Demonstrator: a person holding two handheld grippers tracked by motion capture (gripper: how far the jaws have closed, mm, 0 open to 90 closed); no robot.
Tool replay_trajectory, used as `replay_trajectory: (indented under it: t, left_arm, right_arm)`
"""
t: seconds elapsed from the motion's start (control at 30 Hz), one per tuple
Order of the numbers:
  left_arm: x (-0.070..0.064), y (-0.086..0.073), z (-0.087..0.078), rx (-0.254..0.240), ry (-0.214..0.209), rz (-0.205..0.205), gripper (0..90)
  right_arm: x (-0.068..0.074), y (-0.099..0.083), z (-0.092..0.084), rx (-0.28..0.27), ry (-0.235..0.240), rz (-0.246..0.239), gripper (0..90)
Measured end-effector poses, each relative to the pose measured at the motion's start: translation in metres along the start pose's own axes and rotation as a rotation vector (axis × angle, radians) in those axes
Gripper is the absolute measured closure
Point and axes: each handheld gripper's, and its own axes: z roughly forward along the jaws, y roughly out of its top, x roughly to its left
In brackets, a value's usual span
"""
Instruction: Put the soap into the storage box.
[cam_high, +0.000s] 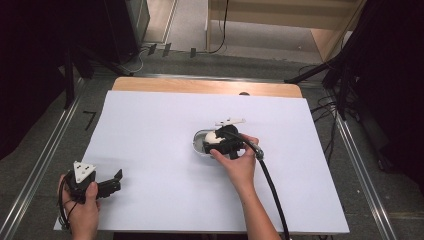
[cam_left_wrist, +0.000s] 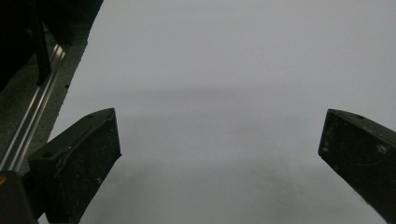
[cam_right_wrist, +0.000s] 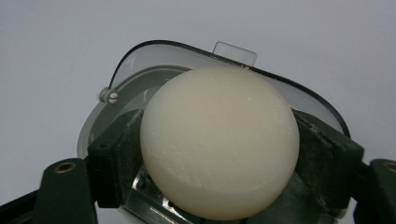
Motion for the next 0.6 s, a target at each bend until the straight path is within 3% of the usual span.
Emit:
replay_trajectory:
  t: [0.13,0.6]
  left_arm:
    - [0.000,0.000,0.000,0.002,0.001,0.004,0.0]
    - [0.000,0.000,0.000,0.003,0.001,0.005,0.0]
  right_arm:
    - [0.001,0.001,-0.001,-0.008,-0.012,-0.022,18.7]
    - [-0.005,0.005,-0.014,-0.054,-0.015,0.016,15.1]
